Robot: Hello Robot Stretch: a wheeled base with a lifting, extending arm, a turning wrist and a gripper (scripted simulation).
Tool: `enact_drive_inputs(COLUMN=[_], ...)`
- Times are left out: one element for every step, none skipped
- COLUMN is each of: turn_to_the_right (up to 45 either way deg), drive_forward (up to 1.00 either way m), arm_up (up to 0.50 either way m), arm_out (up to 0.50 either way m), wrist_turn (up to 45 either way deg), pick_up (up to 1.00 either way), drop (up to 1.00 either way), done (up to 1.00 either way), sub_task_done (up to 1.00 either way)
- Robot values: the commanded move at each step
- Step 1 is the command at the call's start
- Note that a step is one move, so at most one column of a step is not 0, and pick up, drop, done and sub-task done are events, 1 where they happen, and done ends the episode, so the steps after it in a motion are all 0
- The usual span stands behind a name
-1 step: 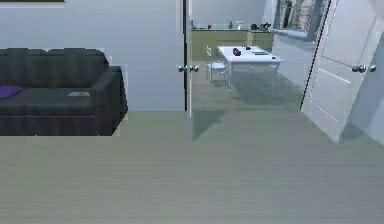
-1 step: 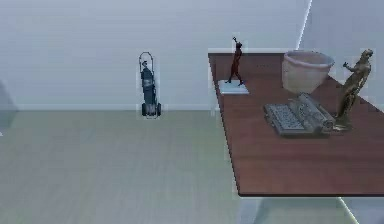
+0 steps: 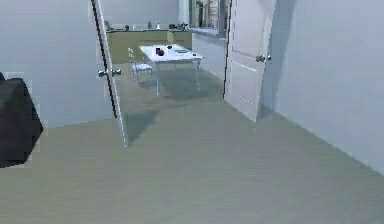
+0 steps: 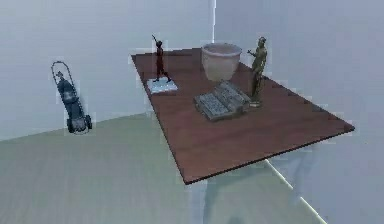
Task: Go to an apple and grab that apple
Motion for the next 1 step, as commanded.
enact_drive_inputs(turn_to_the_right=[0.0], drive_forward=[1.0], arm_up=[0.0], arm_out=[0.0], wrist_turn=[0.0], pick_up=[0.0], drop=[0.0], done=[0.0], sub_task_done=[0.0])
